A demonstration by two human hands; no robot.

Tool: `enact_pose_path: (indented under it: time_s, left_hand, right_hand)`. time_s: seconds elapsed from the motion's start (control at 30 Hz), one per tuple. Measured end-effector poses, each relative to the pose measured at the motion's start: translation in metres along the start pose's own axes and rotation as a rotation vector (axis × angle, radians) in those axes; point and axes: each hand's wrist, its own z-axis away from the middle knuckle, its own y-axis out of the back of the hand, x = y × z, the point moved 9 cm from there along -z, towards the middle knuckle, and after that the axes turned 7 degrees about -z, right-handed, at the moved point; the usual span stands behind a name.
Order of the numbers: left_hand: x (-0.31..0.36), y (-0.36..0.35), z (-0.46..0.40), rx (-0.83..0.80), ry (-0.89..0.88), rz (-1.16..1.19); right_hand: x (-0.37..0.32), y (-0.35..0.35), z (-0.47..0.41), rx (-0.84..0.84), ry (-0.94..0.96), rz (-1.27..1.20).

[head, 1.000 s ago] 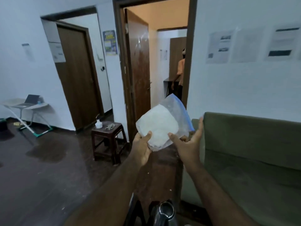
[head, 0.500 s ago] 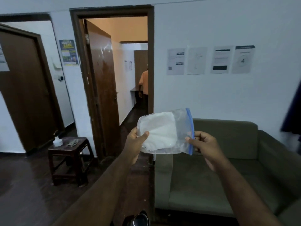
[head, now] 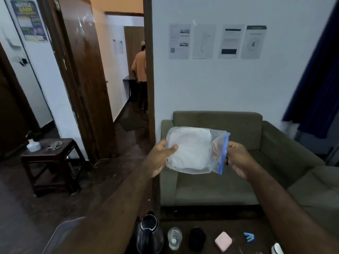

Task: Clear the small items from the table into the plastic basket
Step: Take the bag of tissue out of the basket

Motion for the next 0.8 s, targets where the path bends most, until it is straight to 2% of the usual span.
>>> enact_pose_path:
  time_s: [0.13,0.23,0.5,0.67,0.8]
  left_hand:
    - [-0.022,-0.02,0.001,-0.05,0.038,0.0]
    - [-0.029,-0.037,0.0,-0.086,0.067,0.025]
    - [-0.027,-0.075,0.003,-0.072,0.093,0.038]
    - [-0.056,-0.071,0.016,0.029,0.142,-0.015]
    - [-0.094,-0.047,0.028,0.272,0.049,-0.135]
  right_hand:
    - [0.019,0.007,0.01,-0.093,-0.105,-0.059]
    - [0.016,0.017,0.019,-0.147,-0.103,-0.098]
    - [0.002,0.04,0.018,-0.124,-0.117,0.081]
    - [0.036,0.042,0.018,-0.121,-0.288,0.031]
    - [0.108,0.037,0.028,-0.136,-0.464,-0.046]
